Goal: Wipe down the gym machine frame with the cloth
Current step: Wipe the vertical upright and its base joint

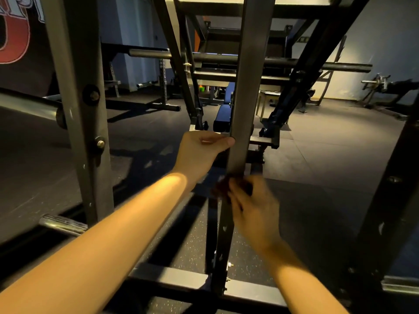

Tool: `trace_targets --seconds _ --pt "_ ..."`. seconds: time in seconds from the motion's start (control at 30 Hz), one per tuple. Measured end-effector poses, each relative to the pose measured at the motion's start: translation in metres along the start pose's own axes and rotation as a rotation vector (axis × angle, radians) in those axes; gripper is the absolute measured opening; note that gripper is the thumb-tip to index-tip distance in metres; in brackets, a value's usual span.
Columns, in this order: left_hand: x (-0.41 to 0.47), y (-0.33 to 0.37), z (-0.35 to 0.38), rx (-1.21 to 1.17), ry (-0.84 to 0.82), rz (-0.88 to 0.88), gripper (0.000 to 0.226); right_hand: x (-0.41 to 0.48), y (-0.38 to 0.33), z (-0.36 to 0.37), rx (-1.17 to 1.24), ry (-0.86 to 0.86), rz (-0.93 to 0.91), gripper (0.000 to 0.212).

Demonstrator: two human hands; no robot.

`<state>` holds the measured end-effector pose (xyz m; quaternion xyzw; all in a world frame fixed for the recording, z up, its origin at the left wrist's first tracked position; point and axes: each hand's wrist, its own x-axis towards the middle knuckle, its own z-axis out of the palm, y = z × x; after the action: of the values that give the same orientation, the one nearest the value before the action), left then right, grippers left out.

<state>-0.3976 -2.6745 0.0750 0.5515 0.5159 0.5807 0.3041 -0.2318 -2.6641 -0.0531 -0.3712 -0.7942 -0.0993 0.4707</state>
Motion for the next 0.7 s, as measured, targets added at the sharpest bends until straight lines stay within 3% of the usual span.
trace_targets --seconds 0.1,0.2,0.43,0.6,0.7 --pt "0.003 0.000 -0.001 0.226 0.023 0.119 0.008 -0.062 0.009 0.029 0.008 -0.116 0.063 0.025" --pt "0.002 0.001 0.000 0.427 0.076 0.215 0.015 -0.060 0.007 0.025 0.063 -0.129 0.103 0.030" --pt "-0.005 -0.017 0.003 0.355 0.073 0.190 0.020 0.025 -0.012 -0.009 0.110 0.170 0.106 0.021" --pt "-0.029 -0.067 0.000 0.381 -0.045 0.149 0.014 -0.077 0.002 0.044 0.051 -0.074 0.166 0.018" --pt "-0.037 -0.088 0.002 0.372 -0.065 0.092 0.022 -0.090 0.001 0.050 0.096 -0.152 0.249 0.017"
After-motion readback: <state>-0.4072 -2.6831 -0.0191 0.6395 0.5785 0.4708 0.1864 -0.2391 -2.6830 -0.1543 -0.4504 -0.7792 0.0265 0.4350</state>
